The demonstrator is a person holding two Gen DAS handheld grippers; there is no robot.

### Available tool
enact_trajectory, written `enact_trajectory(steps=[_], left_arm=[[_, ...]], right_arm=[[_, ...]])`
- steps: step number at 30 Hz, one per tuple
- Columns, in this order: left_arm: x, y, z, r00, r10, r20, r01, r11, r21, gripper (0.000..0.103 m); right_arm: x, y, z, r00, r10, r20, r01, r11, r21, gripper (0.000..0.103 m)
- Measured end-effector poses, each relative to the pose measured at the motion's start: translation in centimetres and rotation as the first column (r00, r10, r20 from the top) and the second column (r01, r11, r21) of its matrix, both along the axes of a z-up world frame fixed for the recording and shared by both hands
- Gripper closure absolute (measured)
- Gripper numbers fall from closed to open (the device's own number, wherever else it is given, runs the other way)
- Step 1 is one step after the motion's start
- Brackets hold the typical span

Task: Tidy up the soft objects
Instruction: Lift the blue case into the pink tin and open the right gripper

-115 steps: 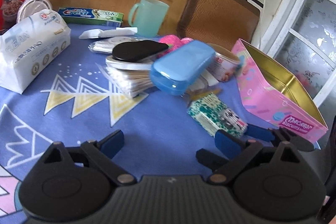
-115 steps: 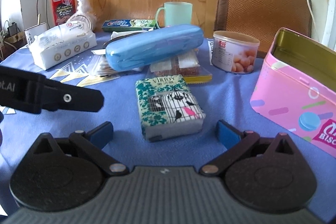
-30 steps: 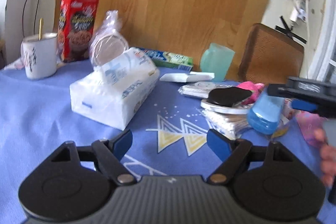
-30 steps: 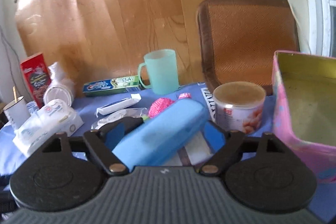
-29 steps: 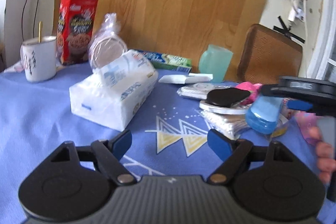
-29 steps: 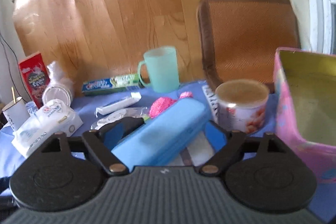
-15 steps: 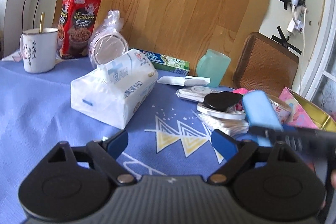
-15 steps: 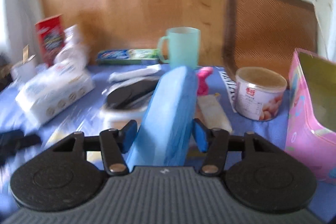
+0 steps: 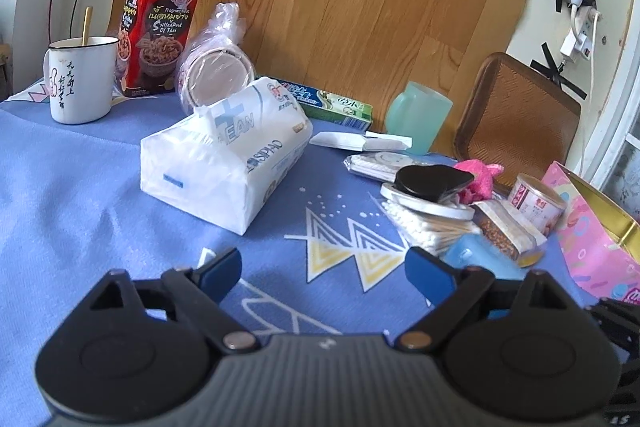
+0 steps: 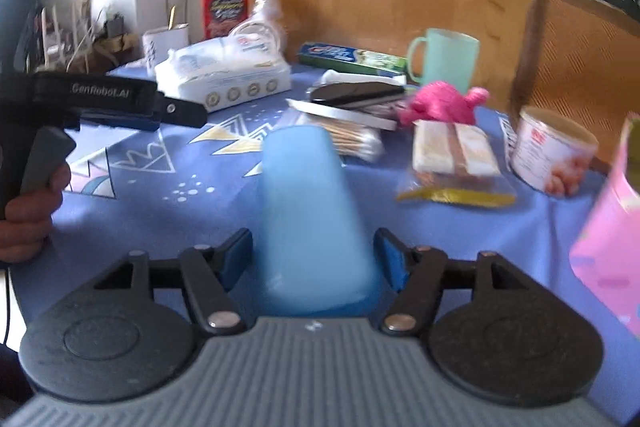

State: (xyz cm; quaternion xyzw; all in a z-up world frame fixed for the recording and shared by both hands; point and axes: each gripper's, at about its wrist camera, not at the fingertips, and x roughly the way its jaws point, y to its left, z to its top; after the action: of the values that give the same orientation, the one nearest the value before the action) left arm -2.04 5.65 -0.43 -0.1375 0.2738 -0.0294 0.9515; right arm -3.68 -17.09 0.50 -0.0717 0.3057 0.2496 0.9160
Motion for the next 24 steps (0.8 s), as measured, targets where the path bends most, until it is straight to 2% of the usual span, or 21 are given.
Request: enact_trajectory(steps=[4,10,13,17,20,21,22,23,24], left_arm=[[0.3,0.1,-0.1,1.0,-0.008,-0.019,0.008,1.0,-0.008,0.011],[0.6,-0.4,0.1,0.995,-0.077,-0.058,0.073,0.995,-0.065,0.007],[0.4,-1.9,0.5,0.981,-0.175,-0.082,0.161,0.975,-0.155,0.007],[0.7,-5.0,1.1,0.954,-0.277,-0.115,0.254,0.95,-0.182,0.007],[1.7,-6.6,0.3,0.929,-0.332,-0.166,0.285,0.925,-0.251,0.009],[1.9,-7.1,0.1,0.929,-0.329,-0.17,0.281,0.925,-0.257,0.009],[2.0,-7.4,0.1,0.934,-0.318,-0.161,0.274,0.93,-0.243,0.015],[2.3,-7.8,0.1,0.931,-0.326,-0.165,0.283,0.929,-0.236,0.031],[2.5,-8.2,0.0,0.926,-0.339,-0.167,0.294,0.925,-0.242,0.034]], right_arm=[[-0.6,-0.5,-0.2,1.0,-0.009,0.007,0.009,1.0,0.009,0.026],[-0.9,-0.9,-0.3,1.0,-0.022,0.018,0.022,1.0,0.019,0.023],[-0.8,-1.1,-0.3,1.0,-0.023,0.017,0.023,0.999,0.031,0.023],[-0.9,-1.0,-0.4,1.0,-0.005,0.018,0.004,1.0,0.029,0.023],[-1.1,-1.0,-0.3,1.0,0.014,0.023,-0.014,0.999,0.029,0.024],[-1.0,-0.9,-0.4,1.0,0.016,0.02,-0.017,0.999,0.029,0.035],[-0.9,-0.8,-0.5,1.0,0.02,0.006,-0.02,1.0,0.022,0.046],[-0.9,-0.7,-0.5,1.0,0.02,0.012,-0.02,1.0,0.017,0.047],[-1.0,-0.5,-0.5,1.0,0.025,0.016,-0.025,1.0,0.012,0.048]])
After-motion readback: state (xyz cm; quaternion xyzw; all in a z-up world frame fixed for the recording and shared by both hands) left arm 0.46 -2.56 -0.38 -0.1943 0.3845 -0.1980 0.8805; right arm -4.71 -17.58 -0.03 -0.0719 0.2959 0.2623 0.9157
